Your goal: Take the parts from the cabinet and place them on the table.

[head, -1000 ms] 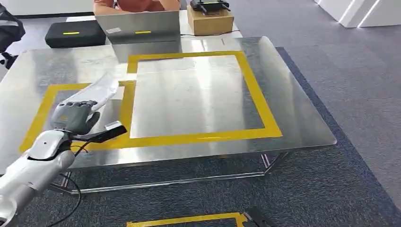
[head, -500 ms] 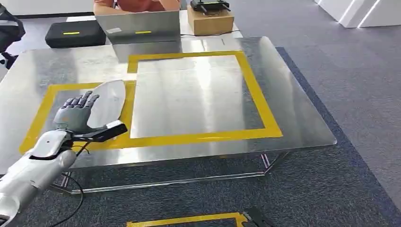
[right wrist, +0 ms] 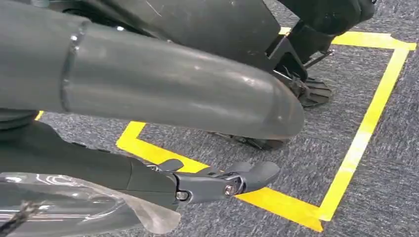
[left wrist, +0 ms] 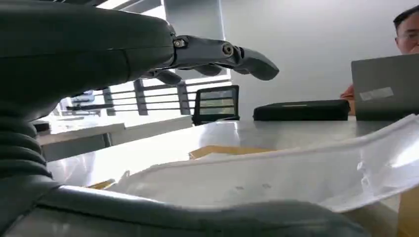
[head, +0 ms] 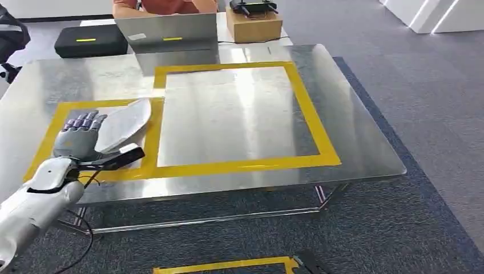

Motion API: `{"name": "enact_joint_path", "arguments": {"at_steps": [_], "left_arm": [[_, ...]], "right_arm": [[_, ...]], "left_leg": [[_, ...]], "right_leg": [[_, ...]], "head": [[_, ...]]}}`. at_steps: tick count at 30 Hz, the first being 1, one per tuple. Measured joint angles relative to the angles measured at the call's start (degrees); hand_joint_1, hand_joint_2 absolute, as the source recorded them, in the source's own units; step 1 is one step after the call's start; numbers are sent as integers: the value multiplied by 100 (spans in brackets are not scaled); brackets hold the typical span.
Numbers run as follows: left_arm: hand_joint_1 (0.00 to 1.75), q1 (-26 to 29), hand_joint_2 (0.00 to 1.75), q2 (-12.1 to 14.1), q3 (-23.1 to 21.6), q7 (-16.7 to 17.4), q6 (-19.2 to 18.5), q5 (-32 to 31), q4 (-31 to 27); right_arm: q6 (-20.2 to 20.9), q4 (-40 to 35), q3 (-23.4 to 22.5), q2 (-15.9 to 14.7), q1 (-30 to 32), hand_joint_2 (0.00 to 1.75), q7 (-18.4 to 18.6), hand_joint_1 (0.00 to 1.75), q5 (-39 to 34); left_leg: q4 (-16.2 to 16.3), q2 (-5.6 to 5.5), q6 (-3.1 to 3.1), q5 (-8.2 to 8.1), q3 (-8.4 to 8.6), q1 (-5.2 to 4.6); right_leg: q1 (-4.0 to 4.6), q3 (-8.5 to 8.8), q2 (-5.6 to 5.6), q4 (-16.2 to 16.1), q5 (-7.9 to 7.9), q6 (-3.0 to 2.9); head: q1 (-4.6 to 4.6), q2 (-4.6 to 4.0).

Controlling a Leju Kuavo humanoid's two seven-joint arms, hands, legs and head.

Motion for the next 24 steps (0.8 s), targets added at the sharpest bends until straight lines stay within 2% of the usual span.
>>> {"name": "enact_joint_path", "arguments": {"at_steps": [2, 6, 8, 9, 10, 11, 13, 14, 15, 16, 17, 18, 19, 20, 21, 23, 24], "left_arm": [[0, -1, 0, 18, 0, 29, 0, 0, 0], [0, -2, 0, 37, 0, 40, 0, 0, 0], [0, -10, 0, 52, 2, 40, 0, -2, 0], [0, -28, 0, 59, 2, 40, 0, 0, 0], [0, -42, 0, 53, 2, 40, 2, 0, 0], [0, -67, 0, 46, 2, 40, 4, 0, 0], [0, -63, 0, 28, 2, 40, 2, 2, 2], [0, -58, 0, 24, 0, 40, 2, 7, 9], [0, -52, 0, 24, 0, 37, 2, 7, 13], [0, -48, 0, 24, 0, 35, 4, 9, 15], [0, -49, 0, 24, 2, 31, 4, 15, 17], [0, -50, 0, 24, 0, 26, 4, 15, 17], [0, -51, 0, 22, 2, 22, 7, 17, 17], [0, -55, 0, 22, 2, 20, 13, 17, 17], [0, -59, 0, 20, 2, 9, 17, 26, 17], [0, -56, 0, 17, 4, -30, 22, 48, 17], [0, -52, 0, 22, 4, -39, 24, 72, 17]], "right_arm": [[0, 0, 6, 11, 0, 0, 2, 0, 0], [2, 0, 11, 20, 0, 0, 2, 0, 0], [0, 0, 11, 31, -3, 0, 4, 0, -2], [0, 0, 11, 33, -6, 0, 4, 0, -2], [0, -7, 13, 33, -4, 0, 4, 0, -2], [0, -9, 13, 33, -6, 0, 2, 0, -2], [2, -13, 17, 33, -3, 0, 4, 0, -2], [2, -15, 17, 33, 6, 0, 4, 0, -7], [2, -15, 17, 33, 14, 0, 7, 0, -7], [2, -15, 19, 33, 17, 0, 11, 0, -7], [0, -20, 20, 33, 15, 0, 13, 0, -9], [2, -24, 20, 33, 9, 0, 13, 0, -9], [0, -26, 22, 33, 2, 0, 13, 0, -9], [0, -26, 22, 33, -9, 0, 13, 0, -15], [2, -28, 22, 33, -7, 0, 13, 0, -17], [0, -39, 22, 33, 2, 0, 22, 0, -46], [0, -42, 22, 33, 3, 0, 22, 0, -65]], "left_leg": [[7, 0, 13, -8, 0, -9], [32, 0, 60, -33, -8, -40], [30, -1, 108, -19, -9, -58], [-44, 1, 163, 34, 12, -35], [-97, 13, 189, 70, 42, -1], [-114, 13, 222, 89, 35, 11], [-113, 9, 226, 93, 13, 3], [-111, 9, 225, 94, 5, 1], [-108, 8, 220, 98, 1, 1], [-104, 5, 215, 102, 1, 3], [-94, 0, 209, 104, 0, 6], [-81, -5, 194, 106, 1, 14], [-53, -10, 169, 100, -8, 16], [-36, -19, 120, 109, -45, -9], [-22, -24, 77, 135, -76, -15], [-24, -28, -2, 189, -93, -4], [-27, -29, -43, 215, -101, 3]], "right_leg": [[-10, 1, -1, 0, -1, 3], [-40, 7, -1, -3, -4, 62], [-53, 22, -4, -27, 18, 109], [-38, 34, -6, -35, 31, 150], [-42, -32, 21, 29, -90, 150], [-29, -135, 42, 265, -274, 140], [-34, -578, 69, 1245, -730, 149], [-31, -774, 71, 1649, -860, 154], [-32, -874, 73, 1834, -844, 158], [-36, -832, 72, 1728, -680, 158], [-41, -676, 72, 1391, -431, 155], [-47, -415, 71, 847, -140, 147], [-54, -131, 74, 268, 80, 136], [-35, 50, 106, 123, -30, 131], [-29, -13, 123, 108, 33, 94], [-12, -62, 124, 114, 33, 49], [-11, -77, 122, 95, 73, -14]], "head": [[0, 0], [0, 0], [-2, 0], [-4, 0], [7, 0], [19, 0], [26, 0], [33, 0], [33, 0], [31, 0], [35, 0], [33, 0], [37, 0], [35, 0], [28, 0], [28, 0], [33, 0]]}}
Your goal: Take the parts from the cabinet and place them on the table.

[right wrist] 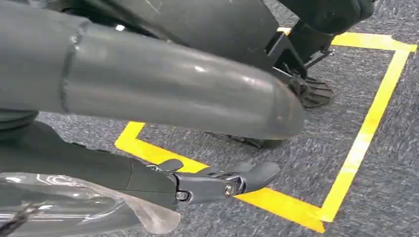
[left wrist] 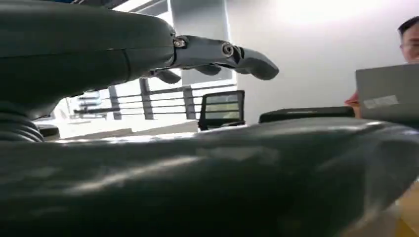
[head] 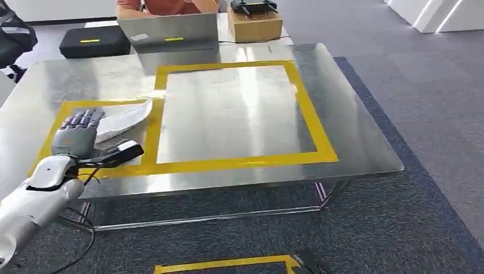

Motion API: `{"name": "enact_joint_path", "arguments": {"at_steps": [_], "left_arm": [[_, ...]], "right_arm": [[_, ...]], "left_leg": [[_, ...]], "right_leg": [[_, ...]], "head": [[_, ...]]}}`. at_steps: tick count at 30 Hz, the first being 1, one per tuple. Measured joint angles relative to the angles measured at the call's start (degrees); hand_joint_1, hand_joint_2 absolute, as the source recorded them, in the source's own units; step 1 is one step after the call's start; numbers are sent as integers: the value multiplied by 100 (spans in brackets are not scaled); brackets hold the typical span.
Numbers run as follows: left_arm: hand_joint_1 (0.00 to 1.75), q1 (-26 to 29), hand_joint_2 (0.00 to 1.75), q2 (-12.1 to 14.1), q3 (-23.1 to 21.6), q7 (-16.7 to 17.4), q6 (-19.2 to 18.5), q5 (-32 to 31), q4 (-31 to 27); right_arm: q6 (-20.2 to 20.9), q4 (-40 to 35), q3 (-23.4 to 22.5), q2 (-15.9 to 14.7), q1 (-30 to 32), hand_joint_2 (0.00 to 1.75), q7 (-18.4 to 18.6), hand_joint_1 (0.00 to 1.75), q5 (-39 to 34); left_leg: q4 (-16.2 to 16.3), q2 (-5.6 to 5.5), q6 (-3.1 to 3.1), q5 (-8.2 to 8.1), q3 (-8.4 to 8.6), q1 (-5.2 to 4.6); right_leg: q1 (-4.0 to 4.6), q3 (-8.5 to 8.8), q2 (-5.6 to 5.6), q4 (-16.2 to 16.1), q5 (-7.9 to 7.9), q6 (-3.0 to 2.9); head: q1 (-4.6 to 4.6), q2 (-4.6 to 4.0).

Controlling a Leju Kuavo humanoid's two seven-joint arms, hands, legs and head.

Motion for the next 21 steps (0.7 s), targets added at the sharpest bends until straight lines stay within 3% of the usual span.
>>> {"name": "enact_joint_path", "arguments": {"at_steps": [1, 2, 3, 5, 6, 7, 8, 10, 11, 12, 14, 16, 17, 18, 19, 20, 21], "left_arm": [[0, 9, 0, 0, 0, -13, 0, 13, 0], [0, 9, 0, 0, 0, -26, 0, 24, 0], [0, 9, 0, 0, 0, -26, 0, 39, -2], [0, 53, 0, -4, -2, -26, 2, 46, -2], [0, 92, 0, -4, -2, -26, 4, 46, -4], [0, 123, 0, -2, -2, -26, 9, 46, -4], [0, 138, 0, -2, 0, -26, 11, 46, -18], [0, 138, 0, -2, 2, -26, 26, 46, -57], [0, 131, 0, 2, 9, -26, 33, 46, -81], [0, 124, 0, 0, 11, -26, 39, 48, -105], [0, 127, 0, 6, 11, -28, 42, 72, -114], [0, 155, 0, 0, 11, -50, 44, 96, -136], [0, 157, 0, -7, 11, -59, 46, 116, -153], [0, 160, 0, -15, 11, -72, 48, 129, -177], [0, 169, 0, -18, 11, -77, 48, 131, -184], [0, 185, 0, -17, 13, -79, 48, 136, -188], [0, 210, 0, -18, 13, -85, 48, 149, -197]], "right_arm": [[0, 0, 2, 11, 2, 0, 0, 0, -20], [0, -7, 2, 9, -1, 0, 4, 0, -29], [0, -7, 2, 9, -4, 0, 7, 0, -33], [0, -7, 4, 9, 13, 0, 9, 0, -39], [0, -9, 4, 9, 18, 0, 9, 0, -42], [0, -9, 4, 9, 21, 0, 9, 0, -44], [0, -7, 7, 9, 21, 0, 9, 0, -44], [0, -9, 11, 9, 19, 0, 9, 0, -48], [0, -9, 13, 9, 17, 0, 9, 0, -50], [0, -9, 17, 11, 13, 0, 9, 0, -50], [0, -9, 20, 11, 15, 0, 9, 0, -53], [0, -7, 22, 9, 32, 0, 9, 0, -61], [0, -9, 22, 9, 39, 0, 11, 0, -77], [0, -9, 22, 9, 40, 0, 18, 0, -79], [0, -9, 22, 9, 38, 0, 20, 0, -92], [0, -11, 24, 9, 37, 0, 20, 0, -92], [0, -11, 24, 9, 40, 0, 24, 0, -94]], "left_leg": [[33, -10, -24, -59, -40, 20], [202, 6, -59, -293, -102, 15], [587, 8, -92, -608, -228, 28], [1489, 11, -129, -1102, -499, 38], [1773, 11, -135, -1198, -538, 38], [1735, 11, -130, -1131, -443, 38], [1471, 11, -115, -976, -245, 37], [458, 14, -58, -601, 412, 30], [12, 22, -23, -634, 672, 20], [-145, 14, -3, -654, 748, -10], [-116, 13, 40, -603, 694, -32], [-203, 25, 141, -479, 642, 13], [-199, 45, 177, -419, 613, 15], [-197, 43, 229, -367, 534, 16], [-193, 43, 241, -310, 455, 9], [-188, 43, 249, -257, 381, 1], [-177, 43, 246, -196, 294, -6]], "right_leg": [[-40, -29, -23, -33, 52, -72], [-35, -73, -30, -34, 89, -123], [-33, -127, -38, -33, 129, -159], [-18, -232, -51, -27, 206, -169], [-13, -292, -55, -19, 246, -170], [-8, -347, -57, -13, 282, -167], [-6, -394, -58, -3, 310, -159], [0, -462, -59, 12, 369, -128], [3, -478, -63, 15, 391, -103], [23, -510, -65, 19, 437, -59], [6, -511, -66, -16, 523, 20], [17, -533, -48, -35, 561, 94], [12, -629, -38, 72, 347, 109], [14, -747, -35, 392, 3, 124], [12, -879, -38, 845, -325, 132], [14, -1003, -36, 1289, -561, 143], [17, -1088, -38, 1672, -673, 154]], "head": [[4, 0], [-22, 0], [-44, 0], [-39, 0], [-39, 0], [-39, 0], [-39, 0], [-39, 0], [-39, 0], [-28, 0], [-57, 0], [-55, 0], [-41, 0], [-15, 0], [-4, 0], [-11, 0], [-2, 0]]}}
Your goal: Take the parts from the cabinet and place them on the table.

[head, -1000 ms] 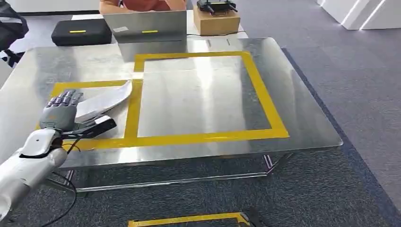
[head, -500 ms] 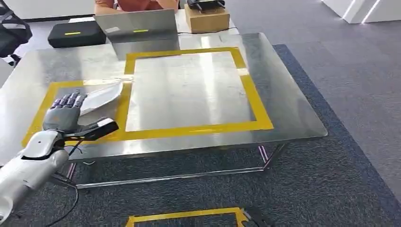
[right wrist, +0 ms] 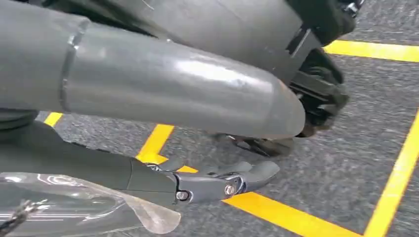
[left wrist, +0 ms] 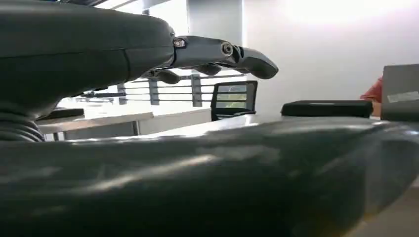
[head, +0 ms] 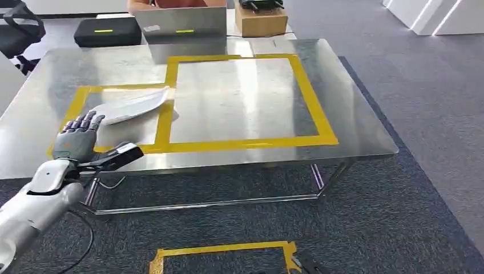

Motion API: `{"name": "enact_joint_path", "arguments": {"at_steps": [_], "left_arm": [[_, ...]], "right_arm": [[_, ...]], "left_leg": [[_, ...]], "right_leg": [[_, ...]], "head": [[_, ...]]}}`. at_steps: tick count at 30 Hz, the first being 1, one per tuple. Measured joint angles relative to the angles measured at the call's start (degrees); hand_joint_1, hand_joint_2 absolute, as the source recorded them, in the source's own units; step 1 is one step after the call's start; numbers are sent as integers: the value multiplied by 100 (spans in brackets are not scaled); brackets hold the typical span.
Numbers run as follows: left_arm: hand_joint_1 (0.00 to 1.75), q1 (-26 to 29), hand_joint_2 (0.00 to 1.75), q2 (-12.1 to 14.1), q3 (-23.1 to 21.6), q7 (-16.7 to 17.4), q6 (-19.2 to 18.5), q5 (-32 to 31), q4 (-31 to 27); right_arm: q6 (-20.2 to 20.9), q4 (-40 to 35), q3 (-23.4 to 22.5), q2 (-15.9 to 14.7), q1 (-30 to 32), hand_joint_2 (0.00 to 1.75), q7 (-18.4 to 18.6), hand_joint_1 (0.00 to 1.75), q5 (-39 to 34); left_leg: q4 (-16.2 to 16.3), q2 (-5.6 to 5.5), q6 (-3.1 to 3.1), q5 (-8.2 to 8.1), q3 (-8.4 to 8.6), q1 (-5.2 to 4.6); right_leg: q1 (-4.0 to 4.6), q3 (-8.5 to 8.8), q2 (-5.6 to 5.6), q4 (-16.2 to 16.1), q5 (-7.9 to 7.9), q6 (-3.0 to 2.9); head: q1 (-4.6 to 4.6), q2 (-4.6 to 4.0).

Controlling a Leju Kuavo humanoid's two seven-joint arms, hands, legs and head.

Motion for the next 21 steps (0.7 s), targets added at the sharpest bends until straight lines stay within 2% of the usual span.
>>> {"name": "enact_joint_path", "arguments": {"at_steps": [1, 2, 3, 4, 5, 6, 8, 9, 10, 11, 12, 14, 15, 16, 17, 18, 19, 20, 21], "left_arm": [[0, 31, 0, 0, 0, -4, 0, 4, -13], [0, 65, 0, 2, 2, -7, 0, 35, -35], [0, 98, 0, 11, 7, -11, 2, 55, -63], [0, 133, 0, 22, 13, -20, 4, 107, -111], [0, 172, 0, 26, 20, -26, 11, 138, -168], [0, 205, 0, 42, 31, -31, 20, 171, -230], [0, 300, 0, 68, 70, -37, 26, 249, -340], [0, 378, 0, 99, 103, -37, 22, 300, -405], [0, 475, 0, 129, 146, -37, 20, 346, -474], [0, 554, 0, 155, 166, -37, 15, 372, -523], [0, 606, 0, 186, 181, -37, -9, 456, -568], [0, 739, 0, 208, 262, -70, -52, 612, -671], [0, 830, 0, 208, 317, -114, -99, 709, -706], [0, 928, 0, 208, 350, -164, -125, 810, -736], [0, 1028, 0, 208, 391, -214, -125, 899, -769], [0, 1115, 0, 205, 450, -281, -144, 1024, -811], [0, 1187, 0, 199, 496, -351, -166, 1151, -843], [0, 1257, 0, 190, 552, -430, -186, 1295, -870], [0, 1335, 0, 168, 623, -527, -221, 1478, -890]], "right_arm": [[0, -2, 0, 0, 5, 0, 2, 0, -9], [0, -2, 0, 0, 11, 0, 2, 0, -20], [0, -2, 0, 0, 12, 0, 2, 0, -35], [0, -2, 0, 0, 10, 0, 2, 0, -46], [-2, -4, -2, -4, 5, 0, 2, 0, -57], [-11, -18, -2, -13, 1, 0, 2, 0, -63], [-17, -20, -2, -13, 13, 0, 2, 0, -122], [-28, -20, -2, -13, 31, 0, 4, 0, -149], [-37, -22, -4, -15, 67, 0, 11, 0, -168], [-42, -24, -7, -20, 76, 0, 20, 0, -179], [-57, -26, -7, -24, 85, 0, 28, 0, -207], [-89, -26, -9, -28, 112, 0, 63, 0, -255], [-116, -31, -11, -33, 133, 0, 85, 0, -278], [-142, -35, -15, -35, 159, 0, 122, 0, -310], [-151, -42, -20, -44, 182, 0, 147, 0, -341], [-164, -42, -26, -55, 201, 0, 177, 0, -365], [-192, -44, -35, -61, 216, 0, 199, 0, -385], [-214, -50, -48, -66, 228, 0, 225, 0, -417], [-241, -55, -57, -72, 243, 0, 245, 0, -457]], "left_leg": [[9, 0, -4, 48, -73, -5], [19, -1, -9, 92, -144, -9], [33, -4, -21, 135, -213, -12], [51, -11, -37, 175, -269, -15], [71, -16, -60, 204, -295, -14], [94, -20, -88, 235, -343, -51], [89, -11, -147, 348, -391, -37], [82, -9, -178, 392, -406, -32], [84, -16, -216, 416, -421, -48], [167, -12, -254, 200, -476, -15], [435, -12, -294, -141, -549, 0], [1306, -8, -350, -765, -756, 20], [1729, -8, -366, -937, -823, 25], [1940, -8, -378, -897, -804, 31], [1906, -8, -380, -706, -685, 41], [1666, -7, -378, -469, -471, 50], [1251, -7, -367, -295, -168, 55], [731, -5, -353, -260, 194, 57], [205, -7, -327, -451, 523, 31]], "right_leg": [[0, 33, -1, 102, 72, -2], [0, 184, -1, -10, 250, -7], [0, 446, 0, -346, 464, -26], [5, 803, 3, -857, 619, -59], [12, 1174, 23, -1385, 620, -102], [31, 1434, 25, -1747, 533, -120], [39, 1423, 36, -1837, 512, -125], [50, 1389, 43, -1827, 528, -149], [15, 1329, 33, -1875, 605, -232], [2, 1322, 1, -1881, 659, -278], [3, 1252, 1, -1882, 712, -337], [10, 1108, -18, -1877, 823, -352], [10, 1026, -25, -1869, 882, -351], [10, 944, -29, -1860, 938, -347], [10, 853, -33, -1843, 989, -333], [9, 764, -34, -1815, 1034, -317], [9, 693, -35, -1790, 1070, -294], [9, 645, -34, -1764, 1102, -267], [39, 598, -33, -1732, 1130, -232]], "head": [[-9, 0], [-4, 0], [-4, 0], [-2, 0], [-4, 0], [5, 0], [5, 0], [4, 0], [4, 0], [-2, 0], [-28, 0], [-31, 0], [-39, 0], [-41, 0], [-35, 0], [-39, 0], [-35, 0], [-39, 0], [-41, 0]]}}
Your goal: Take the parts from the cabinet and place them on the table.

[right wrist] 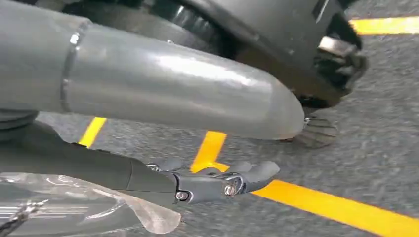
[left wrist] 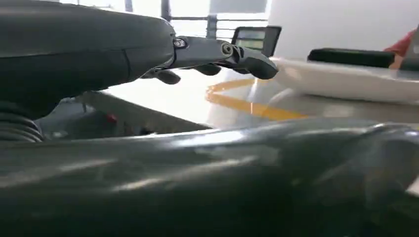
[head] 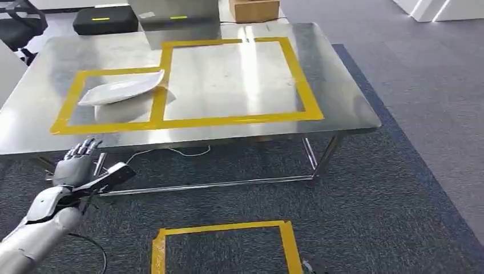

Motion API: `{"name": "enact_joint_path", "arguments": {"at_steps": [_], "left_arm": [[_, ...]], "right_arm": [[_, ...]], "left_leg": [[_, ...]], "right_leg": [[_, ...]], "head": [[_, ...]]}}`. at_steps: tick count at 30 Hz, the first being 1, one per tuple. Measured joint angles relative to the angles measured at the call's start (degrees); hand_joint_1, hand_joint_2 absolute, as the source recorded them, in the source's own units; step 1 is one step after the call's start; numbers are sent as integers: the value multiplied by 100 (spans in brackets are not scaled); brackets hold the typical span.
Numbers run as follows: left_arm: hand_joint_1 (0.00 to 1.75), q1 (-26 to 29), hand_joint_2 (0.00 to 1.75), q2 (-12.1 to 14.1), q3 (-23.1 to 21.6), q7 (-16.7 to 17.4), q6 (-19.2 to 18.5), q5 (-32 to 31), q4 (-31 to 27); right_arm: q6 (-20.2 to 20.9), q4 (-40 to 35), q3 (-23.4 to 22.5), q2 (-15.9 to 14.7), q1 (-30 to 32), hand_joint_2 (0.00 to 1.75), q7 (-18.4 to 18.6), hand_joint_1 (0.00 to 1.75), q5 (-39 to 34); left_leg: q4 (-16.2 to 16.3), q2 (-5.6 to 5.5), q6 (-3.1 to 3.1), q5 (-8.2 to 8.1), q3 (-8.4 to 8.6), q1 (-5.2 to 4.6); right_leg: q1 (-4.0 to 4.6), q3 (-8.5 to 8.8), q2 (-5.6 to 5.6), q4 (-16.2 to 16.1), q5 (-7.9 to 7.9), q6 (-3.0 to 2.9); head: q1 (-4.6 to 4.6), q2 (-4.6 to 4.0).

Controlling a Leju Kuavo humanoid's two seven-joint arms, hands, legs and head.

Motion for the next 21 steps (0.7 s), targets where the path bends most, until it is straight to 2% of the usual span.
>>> {"name": "enact_joint_path", "arguments": {"at_steps": [1, 2, 4, 5, 6, 7, 8, 9, 10, 11, 12, 13, 14, 15, 16, 17, 18, 19, 20, 21], "left_arm": [[0, 107, 0, -28, 84, -115, -67, 251, -17], [0, 234, 0, -79, 164, -212, -109, 461, -17], [0, 524, 0, -188, 342, -373, -288, 962, -17], [0, 642, 0, -253, 432, -452, -334, 1161, -15], [0, 766, 0, -324, 512, -522, -424, 1335, -15], [0, 899, 0, -389, 601, -581, -505, 1515, -9], [0, 1022, 0, -453, 688, -620, -564, 1664, 4], [0, 1131, 0, -511, 758, -672, -717, 1868, 26], [0, 1230, 0, -588, 854, -755, -943, 2193, 85], [0, 1339, 0, -665, 977, -839, -1133, 2481, 156], [0, 1452, 0, -734, 1111, -943, -1176, 2657, 220], [0, 1530, 0, -798, 1191, -1018, -1200, 2710, 269], [0, 1580, 0, -842, 1246, -1060, -1215, 2743, 313], [0, 1610, 0, -898, 1285, -1075, -1306, 2859, 356], [0, 1612, 0, -920, 1350, -1062, -1484, 3072, 432], [0, 1622, 0, -971, 1443, -1049, -1714, 3369, 562], [0, 1641, 175, -1023, 1565, -1031, -1937, 3649, 760], [0, 1683, 175, -1066, 1659, -1059, -2105, 3913, 949], [0, 1743, 175, -1080, 1738, -1112, -2149, 4039, 1140], [0, 1787, 175, -1132, 1811, -1182, -2168, 4129, 1332]], "right_arm": [[-26, -4, -4, -4, 18, 0, 33, 0, -30], [-44, -13, -15, -15, 26, 0, 41, 0, -55], [-107, -24, -67, -37, 72, 0, 100, 0, -135], [-120, -30, -96, -59, 84, 0, 111, 0, -163], [-142, -39, -116, -81, 102, 0, 131, 0, -199], [-157, -44, -140, -83, 118, 175, 135, 0, -216], [-184, -50, -149, -101, 120, 175, 138, 0, -232], [-219, -59, -162, -107, 121, 175, 140, 0, -282], [-251, -68, -199, -111, 123, 175, 138, 0, -347], [-278, -83, -236, -111, 125, 175, 135, 0, -382], [-288, -92, -260, -114, 125, 175, 135, 0, -402], [-306, -101, -284, -120, 125, 175, 133, 0, -413], [-310, -114, -291, -133, 118, 175, 133, 0, -415], [-319, -136, -297, -157, 109, 175, 129, 0, -426], [-330, -140, -310, -160, 100, 175, 116, 0, -459], [-365, -140, -330, -162, 91, 175, 118, 0, -514], [-396, -142, -354, -162, 95, 175, 120, 0, -551], [-415, -142, -387, -162, 97, 175, 142, 0, -605], [-417, -142, -411, -160, 104, 175, 149, 0, -658], [-417, -144, -437, -166, 109, 175, 151, 0, -706]], "left_leg": [[-269, -7, 67, -102, 146, -10], [-256, -8, 84, -91, 108, -27], [-265, 1, 169, -11, 48, -37], [-280, 27, 228, 46, 22, -3], [-273, 30, 293, 94, -50, -9], [-268, 29, 326, 149, -125, -13], [-263, 30, 337, 207, -201, -25], [-256, 31, 344, 259, -274, -37], [-251, 31, 348, 305, -346, -51], [-237, 31, 347, 351, -417, -65], [-222, 31, 350, 389, -484, -78], [-200, 28, 345, 423, -549, -92], [-176, 12, 338, 455, -595, -97], [-160, 10, 321, 476, -644, -96], [-139, 3, 295, 501, -677, -114], [-144, 4, 253, 550, -696, -103], [-156, 4, 214, 588, -713, -89], [-153, 3, 185, 616, -727, -99], [-105, 1, 153, 547, -760, -97], [35, -3, 108, 350, -808, -98]], "right_leg": [[-2, -18, 1, 10, 51, 43], [-12, -26, 2, -6, 109, 75], [-17, -37, 9, -43, 197, 140], [-38, -75, 16, 5, 68, 169], [-34, -217, 15, 199, -230, 181], [-32, -343, 25, 639, -604, 199], [-32, -485, 24, 1147, -901, 210], [-32, -589, 24, 1570, -1073, 220], [-32, -608, 24, 1824, -1085, 221], [-30, -503, 24, 1823, -946, 211], [-26, -278, 25, 1581, -736, 186], [-14, 52, 28, 1137, -536, 143], [8, 436, 48, 582, -434, 83], [35, 730, 91, 128, -545, 10], [23, 903, 86, -128, -574, 15], [53, 884, 91, -141, -585, 15], [60, 879, 89, -162, -586, 13], [56, 887, 88, -233, -589, 2], [-18, 877, 59, -277, -528, -58], [-18, 848, 57, -281, -499, -94]], "head": [[22, 0], [11, 0], [11, 0], [5, 0], [35, 0], [63, 0], [68, 0], [66, 0], [64, 0], [66, 0], [63, 0], [68, 0], [68, 0], [61, 0], [57, 0], [68, 0], [74, 0], [70, 0], [61, 0], [57, 0]]}}
